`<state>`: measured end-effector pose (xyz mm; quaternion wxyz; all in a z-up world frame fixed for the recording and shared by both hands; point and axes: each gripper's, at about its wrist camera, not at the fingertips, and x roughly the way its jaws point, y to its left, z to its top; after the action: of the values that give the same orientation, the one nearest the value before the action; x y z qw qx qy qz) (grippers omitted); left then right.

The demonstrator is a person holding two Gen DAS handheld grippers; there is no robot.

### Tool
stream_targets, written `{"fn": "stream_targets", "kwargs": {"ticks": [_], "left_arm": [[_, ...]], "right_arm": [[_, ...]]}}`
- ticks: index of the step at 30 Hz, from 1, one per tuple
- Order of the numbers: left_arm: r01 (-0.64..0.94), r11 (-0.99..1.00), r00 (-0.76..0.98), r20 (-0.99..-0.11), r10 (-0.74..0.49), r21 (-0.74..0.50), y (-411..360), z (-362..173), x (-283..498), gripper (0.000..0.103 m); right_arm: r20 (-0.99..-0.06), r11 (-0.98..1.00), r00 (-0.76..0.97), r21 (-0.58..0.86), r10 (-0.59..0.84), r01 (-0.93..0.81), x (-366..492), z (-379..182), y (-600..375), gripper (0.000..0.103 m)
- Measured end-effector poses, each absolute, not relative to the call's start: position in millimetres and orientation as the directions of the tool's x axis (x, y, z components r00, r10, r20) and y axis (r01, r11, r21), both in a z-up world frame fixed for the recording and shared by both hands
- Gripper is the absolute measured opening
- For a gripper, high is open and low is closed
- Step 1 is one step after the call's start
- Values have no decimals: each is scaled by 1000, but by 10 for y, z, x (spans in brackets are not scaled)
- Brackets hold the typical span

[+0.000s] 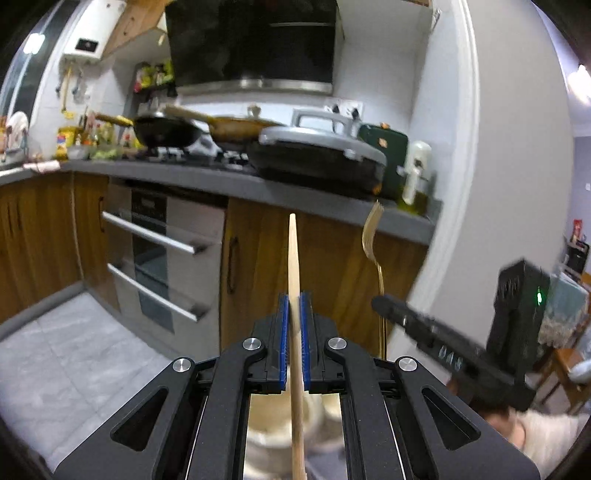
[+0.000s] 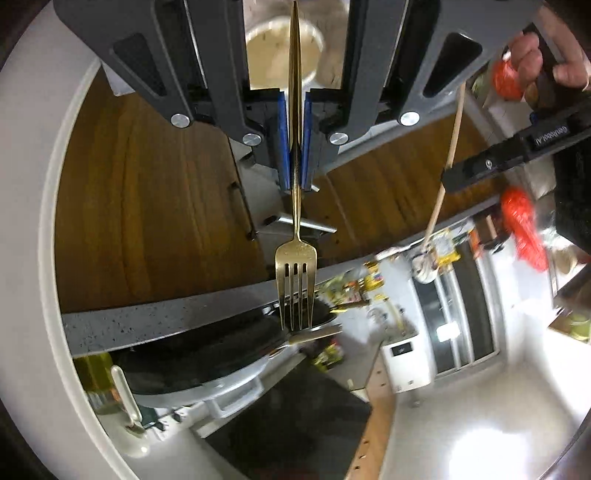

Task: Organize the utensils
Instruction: 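Lift and drop the chopstick into the tall pot while the right tool drops the fork into the small pot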

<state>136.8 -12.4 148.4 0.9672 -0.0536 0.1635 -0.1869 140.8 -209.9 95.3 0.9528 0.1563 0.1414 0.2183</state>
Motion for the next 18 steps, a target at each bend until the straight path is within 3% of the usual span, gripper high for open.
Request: {"fn": "stream_targets", "kwargs": {"ticks": [10,18], "left_arm": [[215,970,952,-197,-234,-114,-166,1261,1735,6],[253,957,911,-298,-286,-144,-59,951,1524,6]], "right_arm": [[-216,903,896,284,389,-323,1570,606,-1976,6],[-281,882,843,261,459,-393,1371,417,-2034,6]]}}
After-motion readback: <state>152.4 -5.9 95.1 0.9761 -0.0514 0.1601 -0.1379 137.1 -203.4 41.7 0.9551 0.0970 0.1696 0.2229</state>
